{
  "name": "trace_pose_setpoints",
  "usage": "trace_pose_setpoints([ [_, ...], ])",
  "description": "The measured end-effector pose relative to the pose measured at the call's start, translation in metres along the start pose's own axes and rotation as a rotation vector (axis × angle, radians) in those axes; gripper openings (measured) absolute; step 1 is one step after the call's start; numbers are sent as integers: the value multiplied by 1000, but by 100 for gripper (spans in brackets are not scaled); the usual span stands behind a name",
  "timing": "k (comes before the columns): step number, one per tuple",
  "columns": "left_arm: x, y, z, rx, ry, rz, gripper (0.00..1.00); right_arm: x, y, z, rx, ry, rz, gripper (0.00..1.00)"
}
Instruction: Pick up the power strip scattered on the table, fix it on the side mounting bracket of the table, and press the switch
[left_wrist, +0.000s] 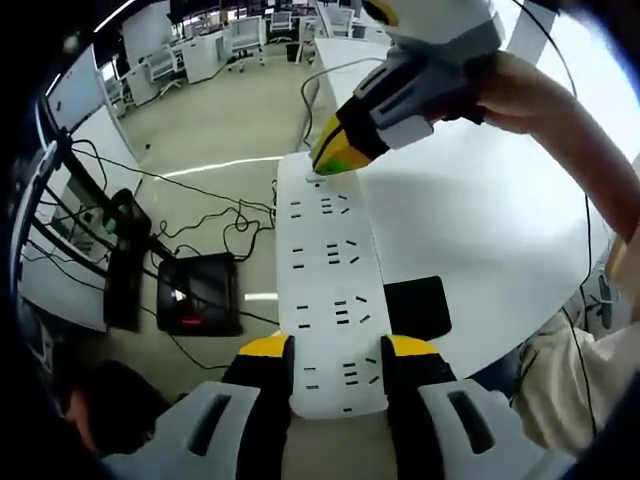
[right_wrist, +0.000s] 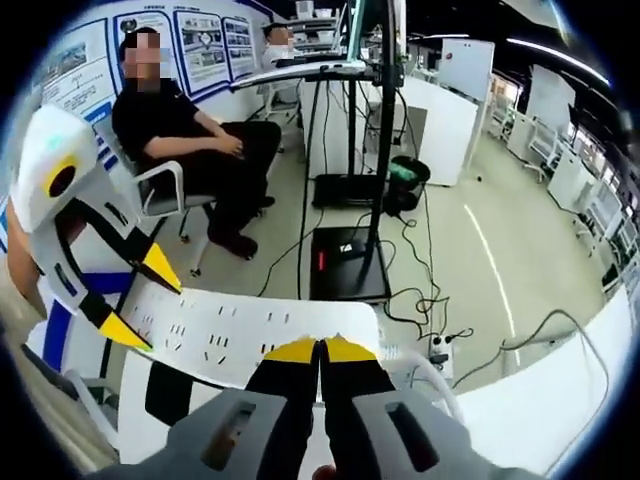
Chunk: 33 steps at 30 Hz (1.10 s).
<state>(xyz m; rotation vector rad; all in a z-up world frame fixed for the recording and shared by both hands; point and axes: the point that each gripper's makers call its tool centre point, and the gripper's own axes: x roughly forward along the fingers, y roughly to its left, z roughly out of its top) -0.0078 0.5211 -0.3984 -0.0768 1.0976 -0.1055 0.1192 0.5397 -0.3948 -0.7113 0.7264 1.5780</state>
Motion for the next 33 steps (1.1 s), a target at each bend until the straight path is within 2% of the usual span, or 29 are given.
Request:
trace_pose_setpoints([
  [12,0,2,0,-4,-25,-1,39,5,-1,2,-16,15,-11,0],
  [18,1,7,4,-1,-32,-2,39,5,-2,0,24,18,-13,0],
  [24,-3,-12,-5,2,-46,1,39,7,-4,0,50,30,-8,0],
  [28,-5,-28,-9,30,-60,-20,33,7,-5,-1,94,33,3,0],
  [33,-3,-23,-7,18,-55,-21,33,7,-6,-1,133,32,21,0],
])
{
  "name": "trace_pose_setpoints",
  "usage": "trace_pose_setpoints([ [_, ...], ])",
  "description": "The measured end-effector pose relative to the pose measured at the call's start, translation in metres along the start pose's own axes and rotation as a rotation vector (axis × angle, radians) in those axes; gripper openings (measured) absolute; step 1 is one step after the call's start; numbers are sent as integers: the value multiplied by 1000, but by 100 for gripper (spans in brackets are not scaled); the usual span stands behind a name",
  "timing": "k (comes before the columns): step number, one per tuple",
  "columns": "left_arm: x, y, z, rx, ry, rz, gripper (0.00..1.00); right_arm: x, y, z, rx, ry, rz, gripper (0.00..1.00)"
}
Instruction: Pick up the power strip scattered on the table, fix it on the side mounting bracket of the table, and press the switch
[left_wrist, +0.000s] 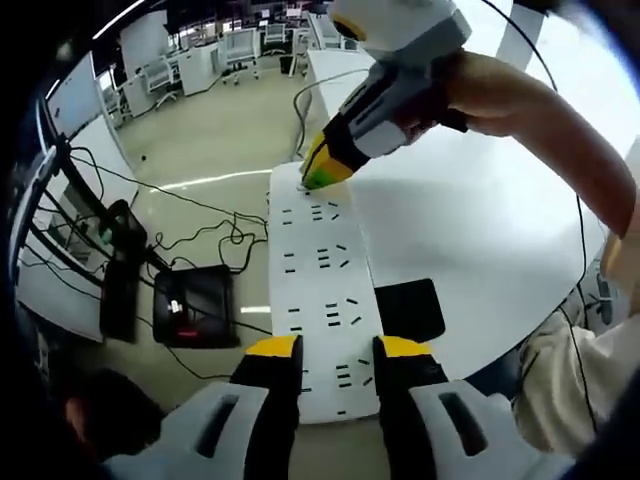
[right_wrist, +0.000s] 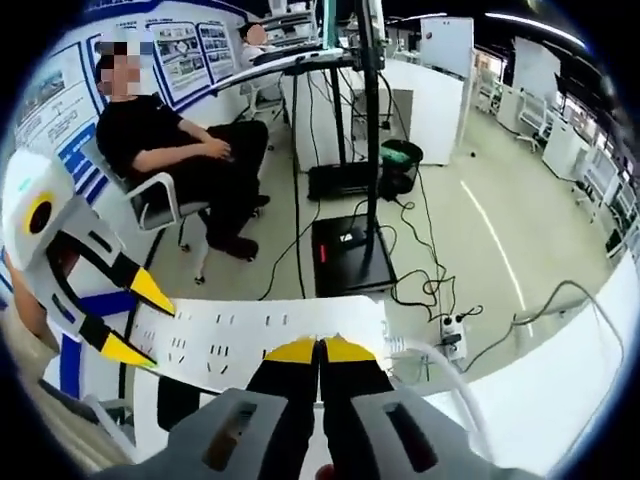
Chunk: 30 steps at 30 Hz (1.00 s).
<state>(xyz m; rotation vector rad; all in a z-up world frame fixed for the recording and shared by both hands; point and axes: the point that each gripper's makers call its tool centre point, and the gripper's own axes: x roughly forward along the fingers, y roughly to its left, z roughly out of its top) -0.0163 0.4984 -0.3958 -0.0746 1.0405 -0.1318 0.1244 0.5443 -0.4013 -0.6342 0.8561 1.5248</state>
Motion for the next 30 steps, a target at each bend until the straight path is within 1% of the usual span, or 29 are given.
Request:
trace_pose_setpoints([
  [1,0,-1,0,-1,4,2,33,0,0,0,5,4,4,0],
  [3,0,-2,-1,1,9,4,33,0,-1,-1,58,45,-2,0],
  [5,0,2,0,0,9,3,33,1,-1,0,32,53,-12,0],
  [8,2,12,5,-2,7,1,33,2,-4,3,24,67,-19,0],
  [14,5,25,11,16,-1,-3,33,4,-7,3,42,87,-21,0],
  [23,8,34,16,19,-4,-3,32,3,-1,-3,41,89,-35,0],
  [24,7,34,17,19,-10,-4,32,5,-1,-4,41,93,-39,0],
  [25,7,32,20,27,-24,-14,29,5,-1,-7,37,106,-42,0],
  [26,8,32,23,48,-44,-14,23,7,-2,-8,38,105,-44,0],
  [27,8,32,25,46,-49,-13,20,7,-2,-10,43,108,-45,0],
  [28,9,31,25,49,-45,-10,20,6,-2,-8,49,102,-42,0],
  [29,9,33,25,78,-46,0,22,4,-1,-8,51,100,-40,0],
  [30,9,32,25,79,-49,7,22,4,1,-9,45,98,-40,0],
])
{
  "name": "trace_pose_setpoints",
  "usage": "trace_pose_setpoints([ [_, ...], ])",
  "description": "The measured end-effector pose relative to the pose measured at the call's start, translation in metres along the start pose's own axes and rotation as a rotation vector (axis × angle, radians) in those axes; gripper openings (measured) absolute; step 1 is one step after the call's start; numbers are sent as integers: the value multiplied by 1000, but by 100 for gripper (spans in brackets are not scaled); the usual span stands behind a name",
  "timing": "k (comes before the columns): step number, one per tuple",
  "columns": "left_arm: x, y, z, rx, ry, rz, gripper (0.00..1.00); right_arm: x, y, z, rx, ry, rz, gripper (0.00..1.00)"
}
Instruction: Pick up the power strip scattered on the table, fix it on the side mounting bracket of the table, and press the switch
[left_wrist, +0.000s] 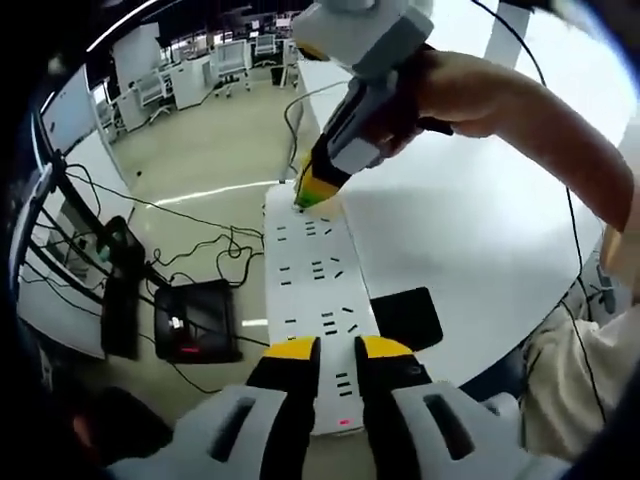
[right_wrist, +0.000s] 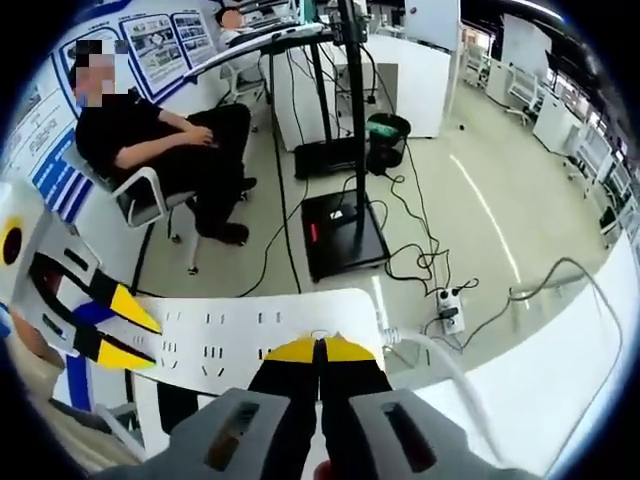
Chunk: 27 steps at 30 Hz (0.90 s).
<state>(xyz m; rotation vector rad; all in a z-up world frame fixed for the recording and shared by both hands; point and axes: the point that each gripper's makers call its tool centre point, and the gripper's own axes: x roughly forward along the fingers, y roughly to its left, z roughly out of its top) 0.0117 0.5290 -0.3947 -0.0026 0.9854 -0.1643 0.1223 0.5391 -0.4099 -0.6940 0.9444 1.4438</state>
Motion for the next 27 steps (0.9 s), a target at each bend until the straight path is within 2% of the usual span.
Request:
trace_pose_setpoints([
  [8,0,-4,-2,-1,-13,-31,21,0,1,0,-49,22,-28,0],
  [18,-1,-13,-3,68,-31,-40,16,2,-5,3,-27,53,-20,0],
  [20,-1,-14,-3,70,-34,-42,16,4,-10,7,-15,61,-19,0],
  [27,-2,-14,-2,75,-49,-50,16,5,-7,3,10,106,-15,0],
])
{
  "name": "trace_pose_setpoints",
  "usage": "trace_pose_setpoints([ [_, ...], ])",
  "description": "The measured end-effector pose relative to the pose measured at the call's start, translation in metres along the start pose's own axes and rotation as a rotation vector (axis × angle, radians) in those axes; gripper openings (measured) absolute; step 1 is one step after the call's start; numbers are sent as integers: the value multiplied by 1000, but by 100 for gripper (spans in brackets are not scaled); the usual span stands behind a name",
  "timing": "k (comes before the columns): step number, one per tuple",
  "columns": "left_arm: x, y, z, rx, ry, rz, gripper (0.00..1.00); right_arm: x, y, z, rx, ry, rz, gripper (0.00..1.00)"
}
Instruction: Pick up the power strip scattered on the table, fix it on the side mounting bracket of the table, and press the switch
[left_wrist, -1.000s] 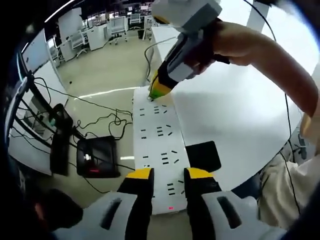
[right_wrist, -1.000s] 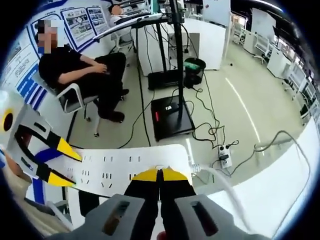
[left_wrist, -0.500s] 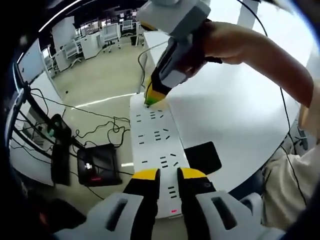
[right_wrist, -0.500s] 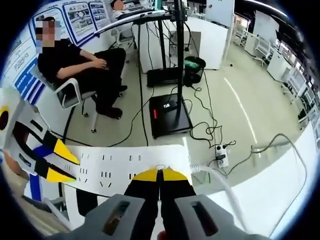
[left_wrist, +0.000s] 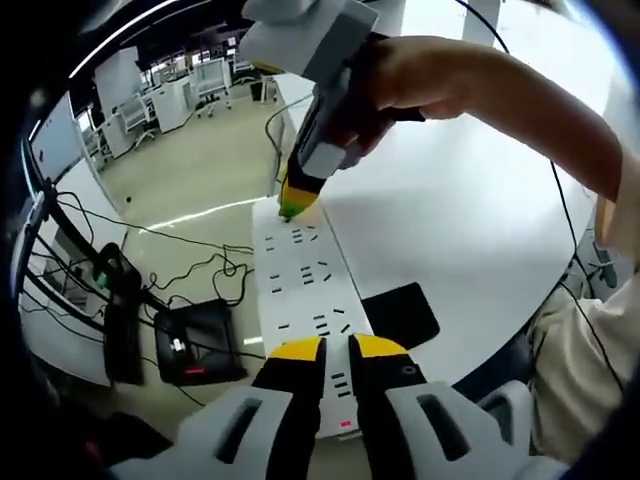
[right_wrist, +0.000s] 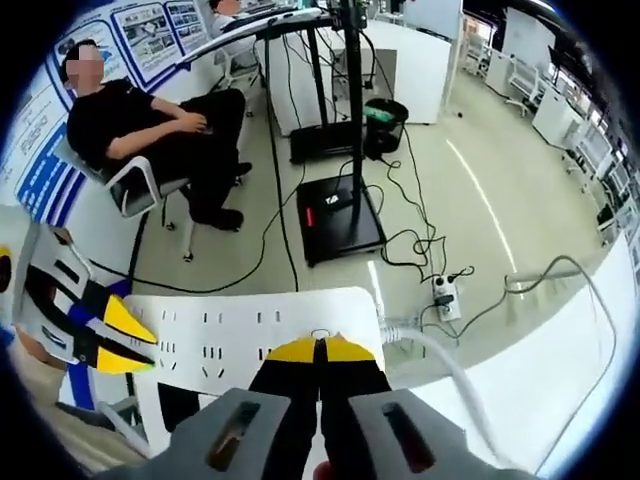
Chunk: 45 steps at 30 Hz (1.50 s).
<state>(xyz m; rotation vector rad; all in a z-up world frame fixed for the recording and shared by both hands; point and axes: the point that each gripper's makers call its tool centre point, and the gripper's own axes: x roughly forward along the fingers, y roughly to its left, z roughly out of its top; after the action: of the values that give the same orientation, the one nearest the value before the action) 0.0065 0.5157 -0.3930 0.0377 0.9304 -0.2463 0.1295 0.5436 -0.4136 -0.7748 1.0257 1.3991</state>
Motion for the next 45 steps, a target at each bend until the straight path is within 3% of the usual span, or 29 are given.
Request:
trace_pose_setpoints([
  [7,-1,-1,2,19,-14,1,15,4,-5,1,39,27,13,0],
  [14,0,-1,6,40,-39,0,13,8,-5,-2,6,56,-1,0],
  [20,1,-1,8,49,-57,3,13,7,-4,-4,34,25,26,0],
  [24,1,-2,4,37,-75,-6,13,1,8,-7,-11,12,2,0],
  [29,5,-2,-1,45,-39,0,13,-10,4,0,3,-14,44,0],
  [40,3,1,-4,12,-44,-10,14,-6,7,2,-62,-15,5,0],
  [41,4,12,-1,10,-44,-14,14,-7,6,2,-58,-16,9,0],
  [45,3,17,0,4,-47,-16,14,-10,5,9,-67,-85,6,0],
])
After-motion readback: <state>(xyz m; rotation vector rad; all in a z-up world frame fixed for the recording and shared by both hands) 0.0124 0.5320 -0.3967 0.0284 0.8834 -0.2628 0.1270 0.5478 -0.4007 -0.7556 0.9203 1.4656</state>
